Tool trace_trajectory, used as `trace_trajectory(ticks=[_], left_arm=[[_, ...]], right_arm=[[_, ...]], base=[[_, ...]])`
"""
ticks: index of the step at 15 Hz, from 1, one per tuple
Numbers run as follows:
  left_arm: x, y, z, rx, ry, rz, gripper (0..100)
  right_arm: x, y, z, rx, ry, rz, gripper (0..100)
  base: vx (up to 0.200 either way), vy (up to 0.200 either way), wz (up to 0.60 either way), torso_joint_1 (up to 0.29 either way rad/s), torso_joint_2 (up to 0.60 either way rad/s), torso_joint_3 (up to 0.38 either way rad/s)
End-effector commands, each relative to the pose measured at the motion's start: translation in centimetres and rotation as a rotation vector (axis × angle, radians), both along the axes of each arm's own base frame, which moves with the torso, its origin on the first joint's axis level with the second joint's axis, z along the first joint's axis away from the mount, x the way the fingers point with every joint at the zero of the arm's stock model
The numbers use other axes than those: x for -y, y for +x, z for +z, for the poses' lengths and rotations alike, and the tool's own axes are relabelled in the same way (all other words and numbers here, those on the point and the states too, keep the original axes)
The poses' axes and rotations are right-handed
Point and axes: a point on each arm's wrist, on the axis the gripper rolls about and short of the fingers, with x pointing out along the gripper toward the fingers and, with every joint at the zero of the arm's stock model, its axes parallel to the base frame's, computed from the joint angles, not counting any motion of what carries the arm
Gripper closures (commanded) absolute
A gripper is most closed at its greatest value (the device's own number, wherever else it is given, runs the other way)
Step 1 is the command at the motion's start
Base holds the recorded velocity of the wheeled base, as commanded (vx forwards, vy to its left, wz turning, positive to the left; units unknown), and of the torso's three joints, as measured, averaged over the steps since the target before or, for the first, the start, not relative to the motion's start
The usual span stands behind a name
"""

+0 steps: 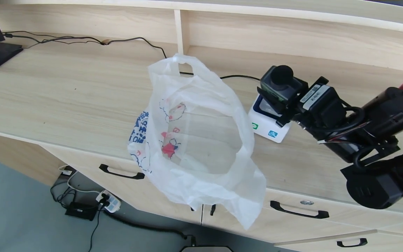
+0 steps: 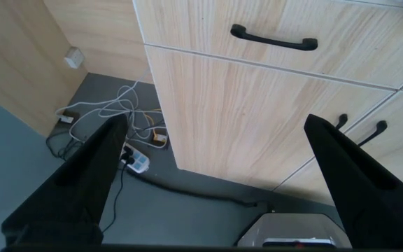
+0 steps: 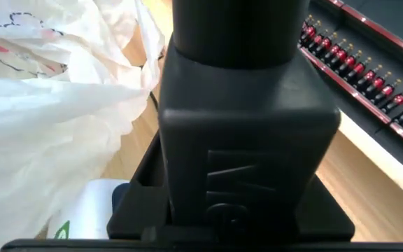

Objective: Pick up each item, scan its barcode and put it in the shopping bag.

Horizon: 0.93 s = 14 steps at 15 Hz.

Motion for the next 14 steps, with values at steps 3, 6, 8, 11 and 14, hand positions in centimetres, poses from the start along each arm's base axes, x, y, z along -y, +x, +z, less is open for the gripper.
trace_trajectory(ticks=[3,6,8,11,14], left_arm=[[0.0,0.0,0.0,-0.002,0.000,-0.001,0],[0.0,0.0,0.0,0.000,0.000,-0.001,0],[0.0,0.0,0.0,0.001,0.000,-0.001,0],[0.0,0.0,0.0,0.001,-0.003,-0.001,0],[0.0,0.0,0.0,-0.005,-0.007,-0.001,0]], right_arm=[[0.7,-0.8,1.3,0.047,-0.001,0.008,100],[0.2,0.2,1.0,0.062,-0.022,0.025,100],[0.2,0.6,0.9,0.060,-0.021,0.025,100],[0.3,-0.3,1.8,0.064,0.017,0.019,100],[-2.6,-3.9,2.0,-0.088,0.184,0.082,100]], base=[[0.000,0.000,0.00,0.000,0.00,0.000],[0.000,0.000,0.00,0.000,0.00,0.000],[0.000,0.000,0.00,0.000,0.00,0.000],[0.000,0.000,0.00,0.000,0.00,0.000],[0.000,0.000,0.00,0.000,0.00,0.000]])
